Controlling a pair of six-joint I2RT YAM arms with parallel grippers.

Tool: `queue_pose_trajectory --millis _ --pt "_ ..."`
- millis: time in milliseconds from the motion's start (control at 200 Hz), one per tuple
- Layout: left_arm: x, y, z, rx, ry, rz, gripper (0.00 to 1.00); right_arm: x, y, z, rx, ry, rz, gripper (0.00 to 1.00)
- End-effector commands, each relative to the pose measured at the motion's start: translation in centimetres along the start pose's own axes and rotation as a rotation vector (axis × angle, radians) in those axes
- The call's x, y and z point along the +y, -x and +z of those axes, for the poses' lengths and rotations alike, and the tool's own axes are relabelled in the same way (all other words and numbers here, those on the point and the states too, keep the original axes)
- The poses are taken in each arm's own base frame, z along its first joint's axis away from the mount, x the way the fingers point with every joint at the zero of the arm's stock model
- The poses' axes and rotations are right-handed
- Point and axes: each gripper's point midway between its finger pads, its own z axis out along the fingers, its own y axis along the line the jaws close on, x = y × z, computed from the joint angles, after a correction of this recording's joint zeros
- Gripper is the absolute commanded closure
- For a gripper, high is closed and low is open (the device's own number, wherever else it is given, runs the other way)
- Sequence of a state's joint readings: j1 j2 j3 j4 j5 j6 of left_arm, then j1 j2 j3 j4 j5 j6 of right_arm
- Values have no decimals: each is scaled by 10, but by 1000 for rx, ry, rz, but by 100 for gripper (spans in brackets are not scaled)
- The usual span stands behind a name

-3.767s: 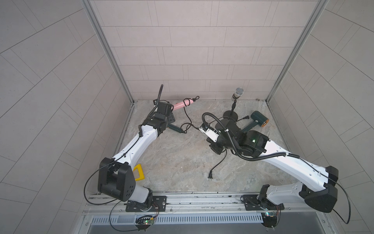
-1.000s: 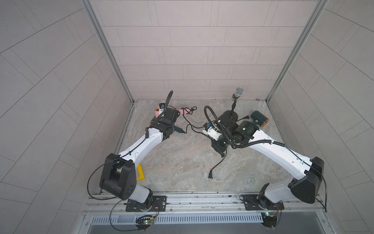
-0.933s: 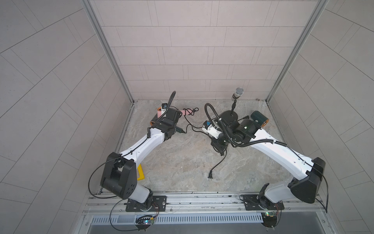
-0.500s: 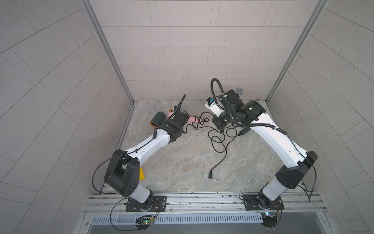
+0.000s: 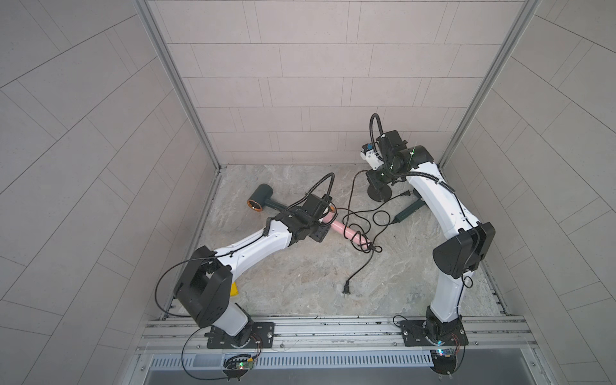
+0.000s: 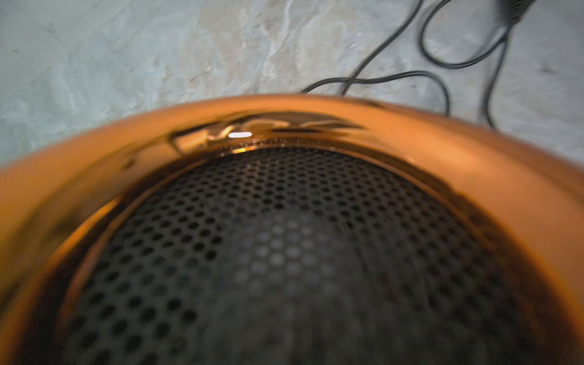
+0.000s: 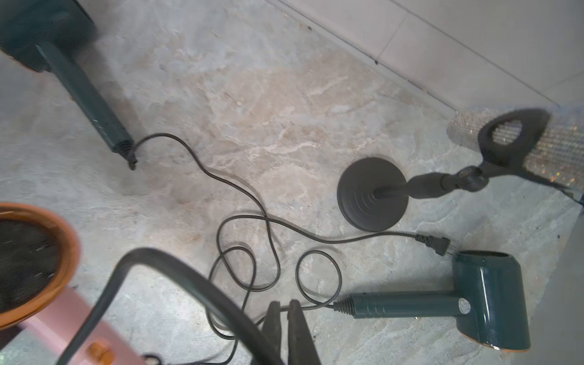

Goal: Wrap the cord around the hair dryer
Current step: Wrap the power cord around the hair dryer.

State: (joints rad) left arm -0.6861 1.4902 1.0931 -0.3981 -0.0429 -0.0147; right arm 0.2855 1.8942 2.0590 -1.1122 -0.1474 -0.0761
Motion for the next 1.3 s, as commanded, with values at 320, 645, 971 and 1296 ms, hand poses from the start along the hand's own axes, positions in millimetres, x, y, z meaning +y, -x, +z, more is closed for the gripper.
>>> queue_pose_trajectory --millis 320,645,971,1296 --pt "4 37 -89 -412 -379 -359 100 -7 -65 34 52 9 79 100" --pt "27 43 -89 -442 -293 -450 100 22 -117 66 98 82 131 100" --pt "69 34 -70 -435 -143 -615 100 64 -165 86 169 123 113 100" --pt "88 38 -60 -430 -130 -753 100 103 -197 99 239 144 39 100"
